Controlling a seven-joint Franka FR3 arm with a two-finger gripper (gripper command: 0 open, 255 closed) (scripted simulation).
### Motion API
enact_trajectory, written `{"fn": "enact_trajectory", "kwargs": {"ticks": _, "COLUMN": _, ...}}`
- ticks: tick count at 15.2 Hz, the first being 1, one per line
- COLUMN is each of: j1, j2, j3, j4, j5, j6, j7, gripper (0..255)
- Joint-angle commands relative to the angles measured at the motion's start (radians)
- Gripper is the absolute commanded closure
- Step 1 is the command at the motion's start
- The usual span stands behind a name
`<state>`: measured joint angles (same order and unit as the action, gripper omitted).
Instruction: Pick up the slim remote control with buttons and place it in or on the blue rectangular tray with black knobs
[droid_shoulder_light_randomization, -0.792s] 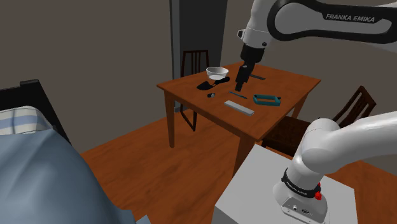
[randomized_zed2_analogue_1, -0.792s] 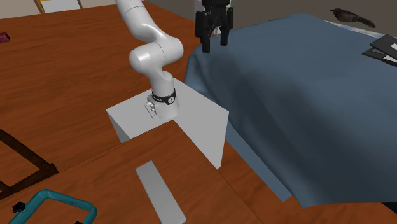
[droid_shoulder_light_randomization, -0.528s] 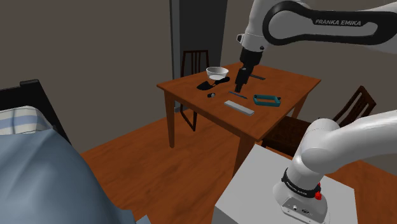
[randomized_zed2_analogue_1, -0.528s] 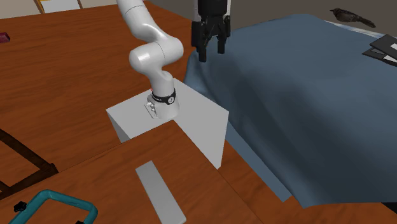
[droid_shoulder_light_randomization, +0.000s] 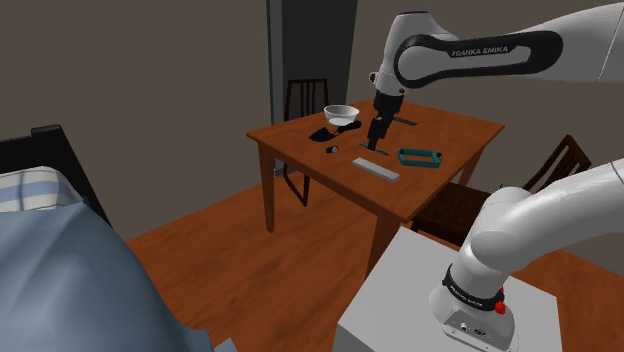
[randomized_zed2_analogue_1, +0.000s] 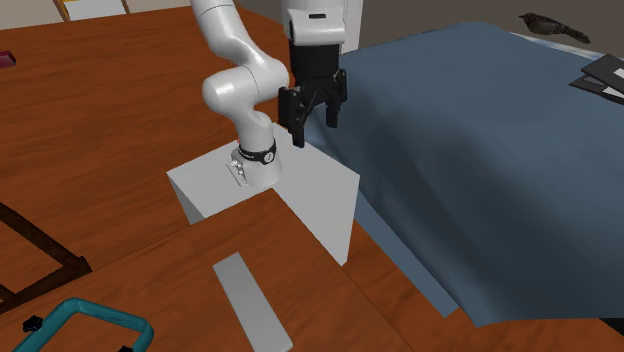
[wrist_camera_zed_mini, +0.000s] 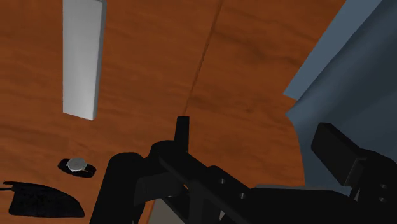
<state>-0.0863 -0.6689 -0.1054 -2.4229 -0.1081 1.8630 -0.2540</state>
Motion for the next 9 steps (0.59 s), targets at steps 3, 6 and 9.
{"fn": "enact_trajectory", "kwargs": {"ticks": 3, "j1": -0.025, "j2": 0.101, "j3": -0.076, "j4": -0.002, "j5": -0.025, "j6": 0.093, "j7": -0.068, "gripper": 0}}
{"fn": "enact_trajectory", "kwargs": {"ticks": 6, "j1": -0.039, "j2": 0.185, "j3": -0.128, "j4": 0.012, "j5": -0.032, "j6": 0.154, "j7": -0.116, "gripper": 0}}
{"fn": "enact_trajectory", "kwargs": {"ticks": 9, "j1": -0.050, "j2": 0.277, "j3": -0.179, "j4": 0.037, "j5": -0.030, "j6": 0.212, "j7": -0.168, "gripper": 0}}
